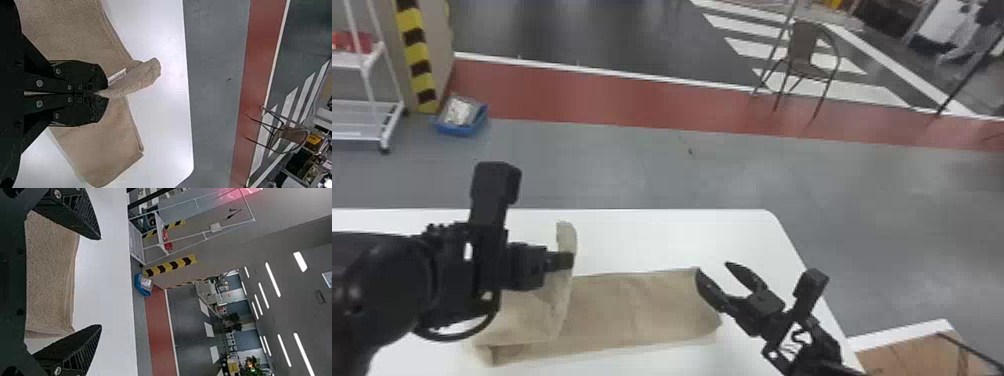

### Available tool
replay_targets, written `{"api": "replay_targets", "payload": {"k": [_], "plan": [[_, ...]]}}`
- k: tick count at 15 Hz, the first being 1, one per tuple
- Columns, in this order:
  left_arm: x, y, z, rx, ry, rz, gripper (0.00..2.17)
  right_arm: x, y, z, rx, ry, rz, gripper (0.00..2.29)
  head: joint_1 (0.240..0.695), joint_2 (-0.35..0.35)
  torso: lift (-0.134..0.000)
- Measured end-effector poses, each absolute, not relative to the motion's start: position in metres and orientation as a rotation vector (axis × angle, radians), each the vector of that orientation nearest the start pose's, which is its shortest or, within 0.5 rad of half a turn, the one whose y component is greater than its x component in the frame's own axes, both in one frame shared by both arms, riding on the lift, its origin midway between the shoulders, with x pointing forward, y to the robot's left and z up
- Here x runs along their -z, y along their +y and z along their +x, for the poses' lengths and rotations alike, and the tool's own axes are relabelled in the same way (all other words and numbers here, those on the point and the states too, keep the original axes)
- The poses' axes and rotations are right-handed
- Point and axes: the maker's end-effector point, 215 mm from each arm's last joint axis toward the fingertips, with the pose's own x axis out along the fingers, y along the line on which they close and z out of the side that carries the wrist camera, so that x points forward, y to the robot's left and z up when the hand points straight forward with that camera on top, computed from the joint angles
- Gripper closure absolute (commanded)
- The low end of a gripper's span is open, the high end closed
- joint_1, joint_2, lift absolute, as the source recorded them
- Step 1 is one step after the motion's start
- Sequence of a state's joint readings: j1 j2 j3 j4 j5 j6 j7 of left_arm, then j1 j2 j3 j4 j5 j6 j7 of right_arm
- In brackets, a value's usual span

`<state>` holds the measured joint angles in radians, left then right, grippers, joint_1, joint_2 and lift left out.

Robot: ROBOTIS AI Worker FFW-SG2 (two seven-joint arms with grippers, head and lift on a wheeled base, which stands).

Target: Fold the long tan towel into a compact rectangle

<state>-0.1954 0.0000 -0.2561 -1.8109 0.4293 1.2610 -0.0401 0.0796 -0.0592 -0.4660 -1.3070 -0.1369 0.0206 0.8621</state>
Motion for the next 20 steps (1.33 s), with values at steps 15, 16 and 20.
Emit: {"api": "replay_targets", "payload": {"k": [15,16,20], "plan": [[0.457,-0.056,0.477,0.602,0.840,-0.119,1.53,0.483,-0.344,0.476,-0.374,0.198,0.262,0.09,0.695,-0.350,0.000],[0.458,-0.057,0.478,0.601,0.834,-0.121,1.53,0.484,-0.343,0.476,-0.375,0.198,0.264,0.09,0.695,-0.350,0.000],[0.460,-0.064,0.487,0.596,0.801,-0.160,1.53,0.486,-0.342,0.474,-0.374,0.200,0.272,0.09,0.695,-0.350,0.000]]}}
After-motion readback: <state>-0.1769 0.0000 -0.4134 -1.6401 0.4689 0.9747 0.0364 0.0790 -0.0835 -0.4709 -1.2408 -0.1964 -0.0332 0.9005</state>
